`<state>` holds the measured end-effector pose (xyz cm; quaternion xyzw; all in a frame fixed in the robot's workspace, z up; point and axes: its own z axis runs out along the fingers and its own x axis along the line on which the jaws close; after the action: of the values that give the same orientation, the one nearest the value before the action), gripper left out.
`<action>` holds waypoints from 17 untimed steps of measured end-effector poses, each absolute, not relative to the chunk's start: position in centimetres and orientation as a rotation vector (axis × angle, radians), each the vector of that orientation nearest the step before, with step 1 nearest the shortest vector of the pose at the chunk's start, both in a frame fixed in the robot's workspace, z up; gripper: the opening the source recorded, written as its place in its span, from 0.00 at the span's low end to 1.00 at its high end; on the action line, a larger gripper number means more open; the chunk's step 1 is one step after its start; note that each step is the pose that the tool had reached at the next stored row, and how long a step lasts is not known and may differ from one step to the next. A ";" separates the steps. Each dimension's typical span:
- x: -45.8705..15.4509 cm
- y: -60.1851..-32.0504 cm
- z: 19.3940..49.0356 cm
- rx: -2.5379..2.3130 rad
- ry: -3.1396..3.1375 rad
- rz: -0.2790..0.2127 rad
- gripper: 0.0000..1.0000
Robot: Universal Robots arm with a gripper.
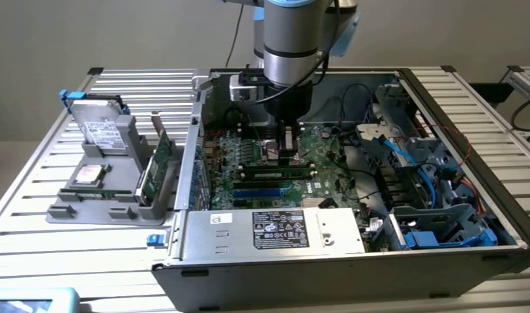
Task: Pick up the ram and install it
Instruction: 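Press down the ram until it locks into place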
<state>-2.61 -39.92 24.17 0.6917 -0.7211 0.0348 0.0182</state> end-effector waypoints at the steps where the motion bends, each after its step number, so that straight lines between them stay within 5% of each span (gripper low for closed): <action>1: -2.6 -39.9 24.2 2.148 -2.240 0.108 0.11; 17: -2.6 -39.9 24.2 1.983 -2.381 0.104 0.11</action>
<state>-2.61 -39.92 24.17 0.6395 -0.7678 0.0335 0.0206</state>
